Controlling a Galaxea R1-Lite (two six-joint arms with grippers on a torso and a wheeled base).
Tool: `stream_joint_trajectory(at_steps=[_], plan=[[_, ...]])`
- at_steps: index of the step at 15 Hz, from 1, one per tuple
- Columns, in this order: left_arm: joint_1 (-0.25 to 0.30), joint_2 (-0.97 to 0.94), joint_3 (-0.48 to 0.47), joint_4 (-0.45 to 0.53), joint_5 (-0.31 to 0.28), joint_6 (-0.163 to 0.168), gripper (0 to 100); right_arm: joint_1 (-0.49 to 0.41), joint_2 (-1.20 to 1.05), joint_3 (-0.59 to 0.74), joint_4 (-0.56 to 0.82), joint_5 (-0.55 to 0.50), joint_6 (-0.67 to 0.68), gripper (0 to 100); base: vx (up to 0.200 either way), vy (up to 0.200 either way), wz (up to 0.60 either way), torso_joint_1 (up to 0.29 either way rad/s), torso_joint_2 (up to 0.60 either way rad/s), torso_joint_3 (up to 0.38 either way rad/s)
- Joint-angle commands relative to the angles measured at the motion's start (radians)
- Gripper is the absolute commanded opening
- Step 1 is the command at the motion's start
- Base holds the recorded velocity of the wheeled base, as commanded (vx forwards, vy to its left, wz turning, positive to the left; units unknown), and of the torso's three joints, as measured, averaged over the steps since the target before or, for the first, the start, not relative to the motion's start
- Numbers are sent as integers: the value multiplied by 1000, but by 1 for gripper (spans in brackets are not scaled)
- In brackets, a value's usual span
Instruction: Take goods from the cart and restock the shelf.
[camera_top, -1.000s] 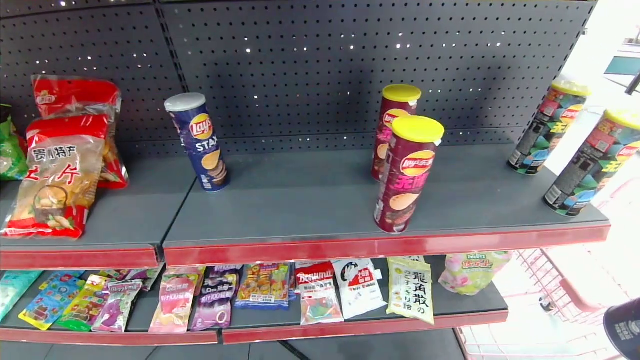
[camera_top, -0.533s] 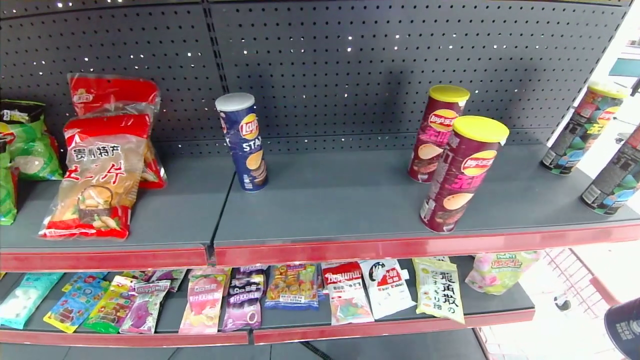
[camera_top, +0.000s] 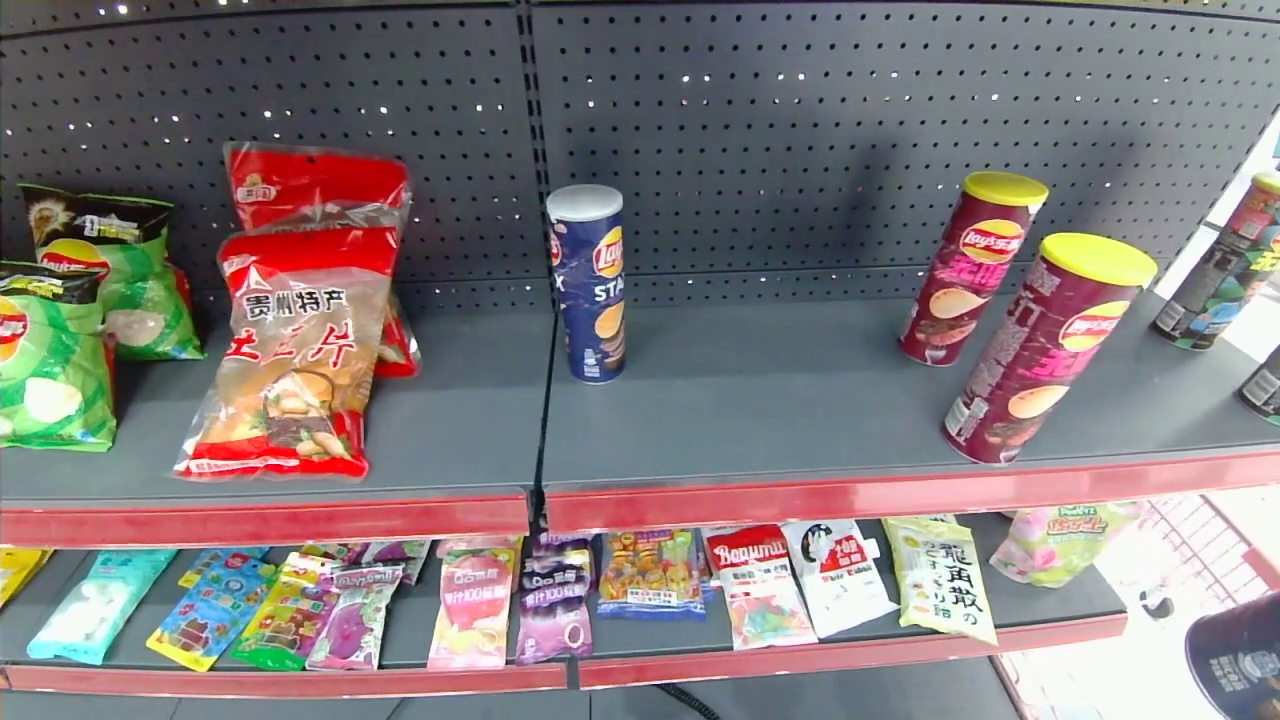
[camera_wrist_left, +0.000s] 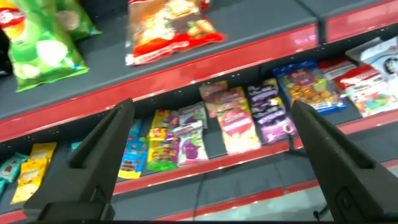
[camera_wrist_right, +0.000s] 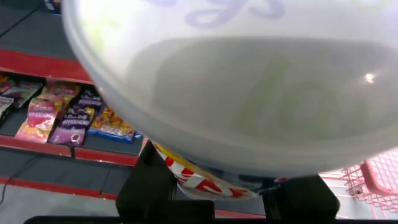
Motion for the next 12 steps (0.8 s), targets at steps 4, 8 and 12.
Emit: stream_joint_trajectory(at_steps=[4,8,12], plan=[[0,-4,-2,0,-1,16,100,-1,0,2,-1,6,-24,0,0,150,0,2,1,2],[0,-7,0,0,3,45,100,-1,2,6,-1,8,-24,0,50,0,0,1,1,1],[0,-10,1,0,2,45,100,-1,2,4,-1,6,-24,0,150,0,0,-10,-2,7]])
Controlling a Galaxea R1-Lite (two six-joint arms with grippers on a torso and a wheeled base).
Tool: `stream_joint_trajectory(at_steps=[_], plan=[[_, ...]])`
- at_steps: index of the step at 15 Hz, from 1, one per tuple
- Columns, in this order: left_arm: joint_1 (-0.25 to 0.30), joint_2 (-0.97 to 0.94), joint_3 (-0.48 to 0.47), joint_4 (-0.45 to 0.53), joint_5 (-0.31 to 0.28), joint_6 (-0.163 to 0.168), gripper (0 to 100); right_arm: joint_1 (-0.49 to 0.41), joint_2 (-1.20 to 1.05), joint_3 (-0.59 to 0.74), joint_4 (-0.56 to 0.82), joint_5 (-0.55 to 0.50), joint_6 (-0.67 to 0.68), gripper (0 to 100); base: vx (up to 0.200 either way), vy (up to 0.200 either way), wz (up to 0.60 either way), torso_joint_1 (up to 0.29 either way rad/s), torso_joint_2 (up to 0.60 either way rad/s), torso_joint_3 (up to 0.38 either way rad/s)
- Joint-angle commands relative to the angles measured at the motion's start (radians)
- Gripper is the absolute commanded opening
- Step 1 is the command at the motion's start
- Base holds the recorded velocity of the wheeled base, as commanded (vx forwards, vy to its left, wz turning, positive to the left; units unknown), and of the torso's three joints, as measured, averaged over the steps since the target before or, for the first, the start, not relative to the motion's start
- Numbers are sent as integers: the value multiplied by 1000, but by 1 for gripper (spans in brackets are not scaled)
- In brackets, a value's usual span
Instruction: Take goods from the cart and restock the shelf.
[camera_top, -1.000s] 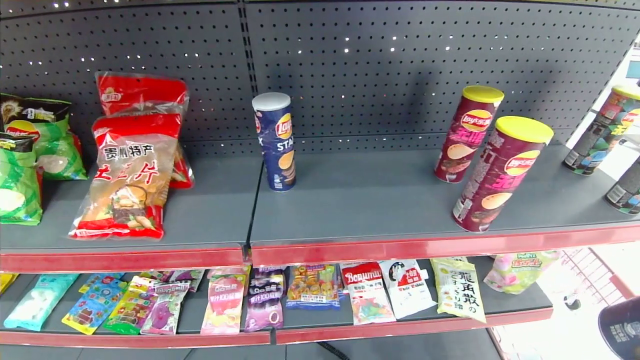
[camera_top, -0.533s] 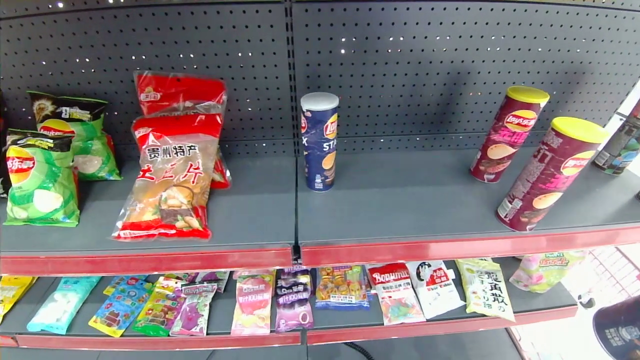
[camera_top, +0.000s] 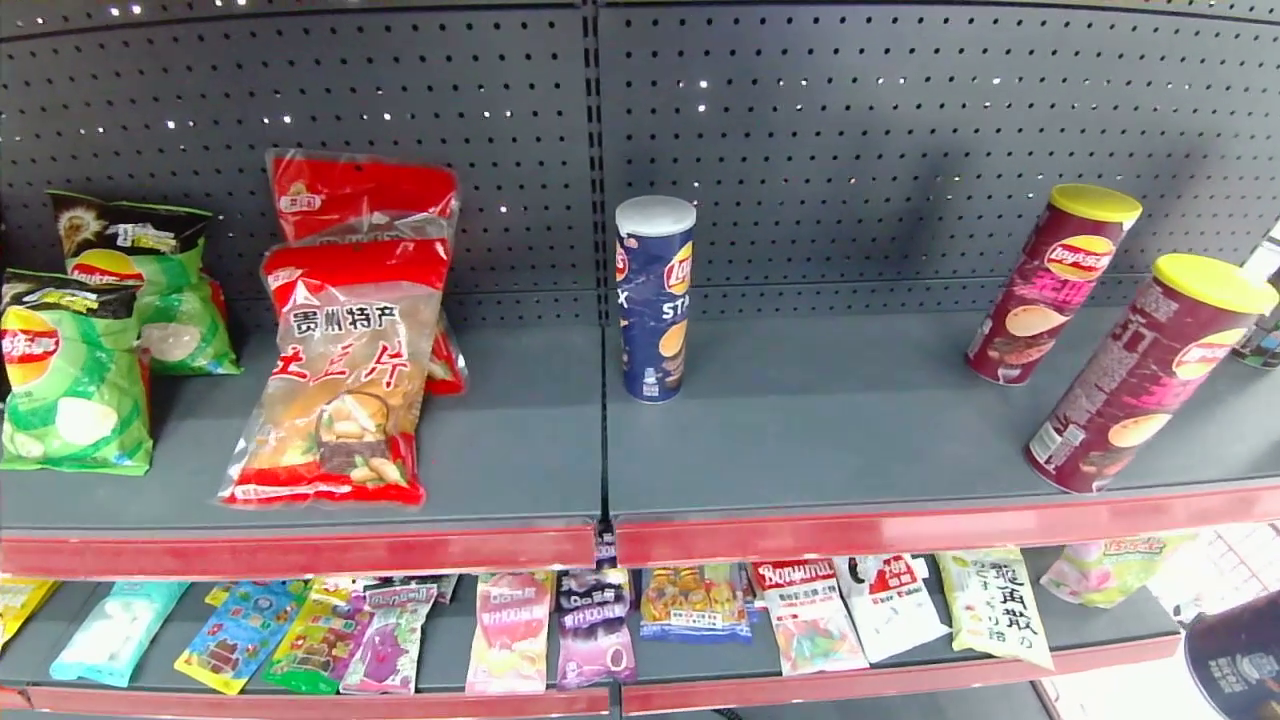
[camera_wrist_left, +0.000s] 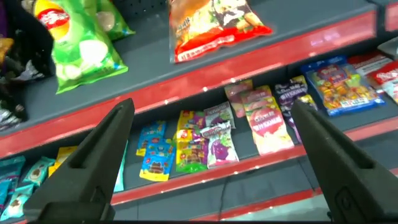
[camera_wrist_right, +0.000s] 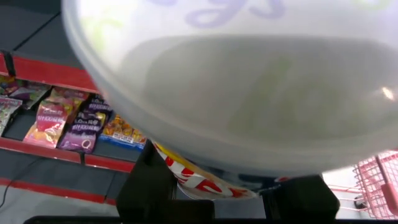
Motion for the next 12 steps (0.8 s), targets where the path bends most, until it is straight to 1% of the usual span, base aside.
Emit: stream_joint_trajectory(at_steps=[1,4,5,6,7,8,9,10,11,12], plan=[[0,-2,1,0,-2,0,100,0,3,0,-1,0,0,0,0,0,0,0,0,0],[-2,-4,1,0,-8,0,100,2,3,-3,-1,22,0,0,0,0,0,0,0,0],[-2,-4,1,0,-14,0,100,3,6,-8,-2,66,-1,0,0,0,0,0,0,0],[-5,4,1,0,-39,1,100,22,16,-23,-4,165,-14,0,0,0,0,0,0,0],[-6,16,-1,-2,-82,0,100,40,46,-43,-5,212,-41,0,0,0,0,0,0,0],[-6,48,-2,-5,-111,1,100,55,92,-72,-8,229,-58,0,0,0,0,0,0,0],[-8,90,-7,-17,-123,1,100,71,147,-102,-14,230,-61,0,0,0,0,0,0,0],[-11,134,-7,-49,-135,0,100,88,193,-109,-42,230,-57,0,0,0,0,0,0,0],[-12,194,-10,-95,-180,-2,100,100,230,-109,-83,229,-52,0,0,0,0,0,0,0],[-11,303,-22,-180,-246,-5,100,107,276,-114,-120,229,-47,0,0,0,0,0,0,0]])
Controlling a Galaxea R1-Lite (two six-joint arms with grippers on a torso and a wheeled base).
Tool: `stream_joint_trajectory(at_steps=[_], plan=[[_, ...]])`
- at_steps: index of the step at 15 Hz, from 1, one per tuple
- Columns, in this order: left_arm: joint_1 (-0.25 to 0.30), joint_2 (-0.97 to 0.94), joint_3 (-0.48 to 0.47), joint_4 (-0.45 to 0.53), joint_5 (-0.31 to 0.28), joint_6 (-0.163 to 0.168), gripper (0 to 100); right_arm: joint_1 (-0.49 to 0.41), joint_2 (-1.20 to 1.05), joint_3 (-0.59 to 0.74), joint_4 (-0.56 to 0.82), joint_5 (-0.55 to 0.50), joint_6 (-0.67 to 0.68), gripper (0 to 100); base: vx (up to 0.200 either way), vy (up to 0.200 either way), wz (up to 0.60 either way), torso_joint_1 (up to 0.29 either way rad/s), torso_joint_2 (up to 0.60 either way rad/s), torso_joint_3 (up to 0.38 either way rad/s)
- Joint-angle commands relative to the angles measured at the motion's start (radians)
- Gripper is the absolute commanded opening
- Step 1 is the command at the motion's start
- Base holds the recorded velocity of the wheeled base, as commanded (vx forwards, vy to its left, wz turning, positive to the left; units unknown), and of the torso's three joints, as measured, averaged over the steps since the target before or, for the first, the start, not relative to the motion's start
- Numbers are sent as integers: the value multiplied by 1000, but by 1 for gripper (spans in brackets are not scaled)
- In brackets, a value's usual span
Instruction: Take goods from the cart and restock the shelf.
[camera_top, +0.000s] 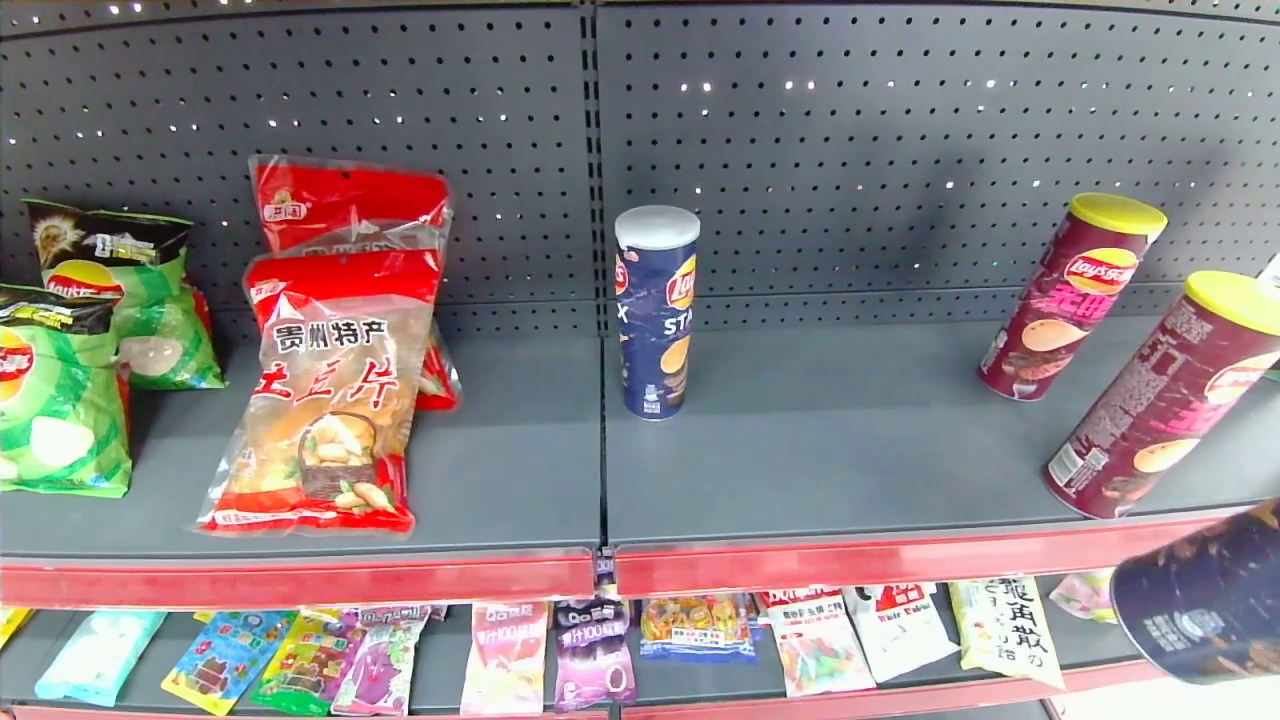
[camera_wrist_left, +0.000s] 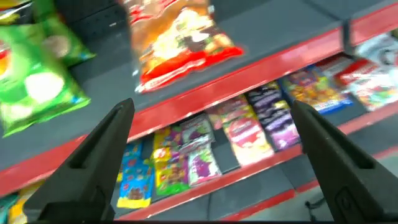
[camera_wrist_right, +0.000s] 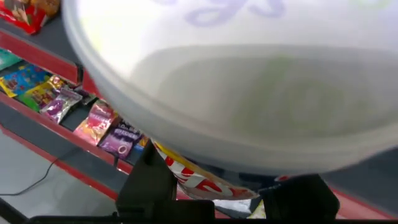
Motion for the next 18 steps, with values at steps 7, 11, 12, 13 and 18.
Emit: stream_joint_trajectory(at_steps=[7,11,12,13,18], plan=[[-112,878,-317,-399,-293,-91,100,150,198,-35,-36,23,18,0,0,0,0,0,0,0],[-195,1180,-608,-401,-329,-99,100,149,198,-24,-36,23,37,0,0,0,0,0,0,0],[-196,1234,-659,-401,-337,-98,100,149,198,-24,-37,23,37,0,0,0,0,0,0,0],[-204,1281,-702,-401,-337,-101,100,147,198,-24,-37,23,37,0,0,0,0,0,0,0],[-267,1389,-798,-401,-334,-102,100,145,197,-25,-37,15,52,0,0,0,0,0,0,0]])
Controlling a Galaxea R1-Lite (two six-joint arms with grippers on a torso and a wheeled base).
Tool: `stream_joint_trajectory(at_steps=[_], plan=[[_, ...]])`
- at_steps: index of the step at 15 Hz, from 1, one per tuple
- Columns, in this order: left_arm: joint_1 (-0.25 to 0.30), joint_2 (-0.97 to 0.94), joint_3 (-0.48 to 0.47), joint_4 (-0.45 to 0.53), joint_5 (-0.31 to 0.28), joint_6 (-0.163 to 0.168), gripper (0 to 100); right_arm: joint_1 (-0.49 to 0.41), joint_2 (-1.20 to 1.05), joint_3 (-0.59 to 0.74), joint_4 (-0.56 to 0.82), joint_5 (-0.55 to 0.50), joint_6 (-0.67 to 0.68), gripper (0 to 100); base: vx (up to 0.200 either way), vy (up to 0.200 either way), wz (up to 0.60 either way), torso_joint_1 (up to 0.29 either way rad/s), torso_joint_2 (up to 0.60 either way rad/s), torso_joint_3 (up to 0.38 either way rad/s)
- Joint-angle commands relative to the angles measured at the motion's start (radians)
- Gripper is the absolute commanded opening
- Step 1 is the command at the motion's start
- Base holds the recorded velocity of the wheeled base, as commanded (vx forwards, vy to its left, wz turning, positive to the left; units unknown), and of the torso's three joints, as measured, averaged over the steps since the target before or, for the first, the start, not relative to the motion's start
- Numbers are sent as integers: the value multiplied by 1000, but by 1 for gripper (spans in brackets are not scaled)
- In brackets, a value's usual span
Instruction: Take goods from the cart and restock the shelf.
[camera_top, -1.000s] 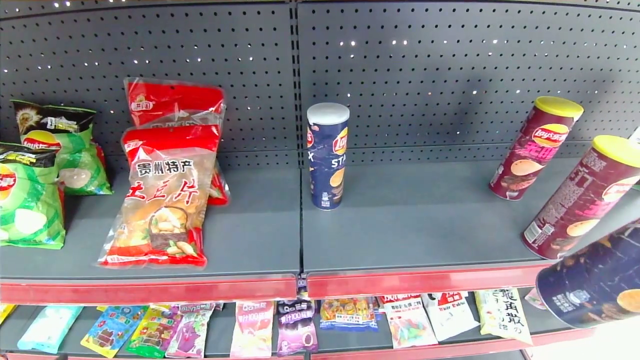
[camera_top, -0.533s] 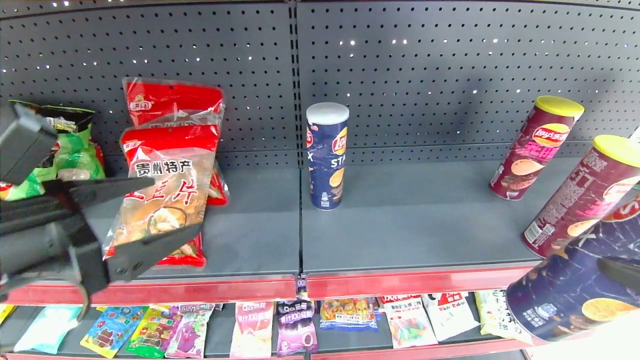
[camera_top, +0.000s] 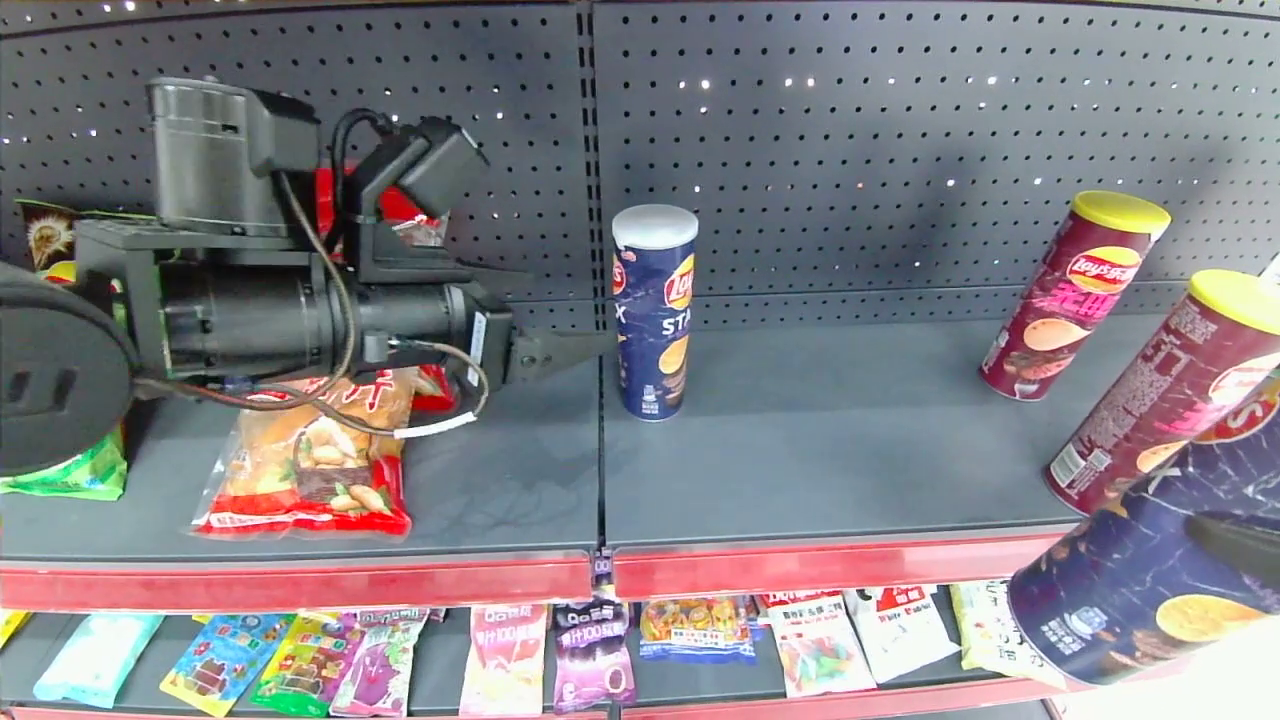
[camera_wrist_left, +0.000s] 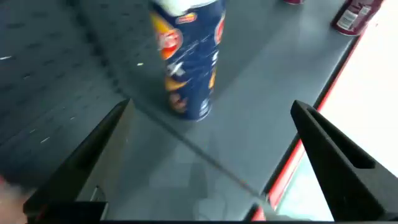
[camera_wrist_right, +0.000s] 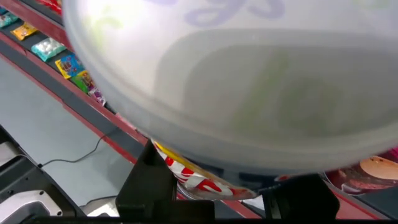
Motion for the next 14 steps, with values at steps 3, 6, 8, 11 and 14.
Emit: stream_joint_trajectory(at_steps=[3,6,8,11,14], plan=[[-20,121,-25,-105,66,1,100,0,-4,1,0,-1,2,0,0,0,0,0,0,0],[-57,158,-27,-166,109,-5,100,0,-5,1,0,-7,3,0,0,0,0,0,0,0],[-78,186,-44,-189,177,-7,100,-1,-9,3,0,-7,3,0,0,0,0,0,0,0],[-98,227,-88,-231,226,-5,100,-6,-10,1,0,-15,11,0,0,0,0,0,0,0],[-115,264,-124,-254,275,-5,100,-7,-12,3,0,-16,12,0,0,0,0,0,0,0]])
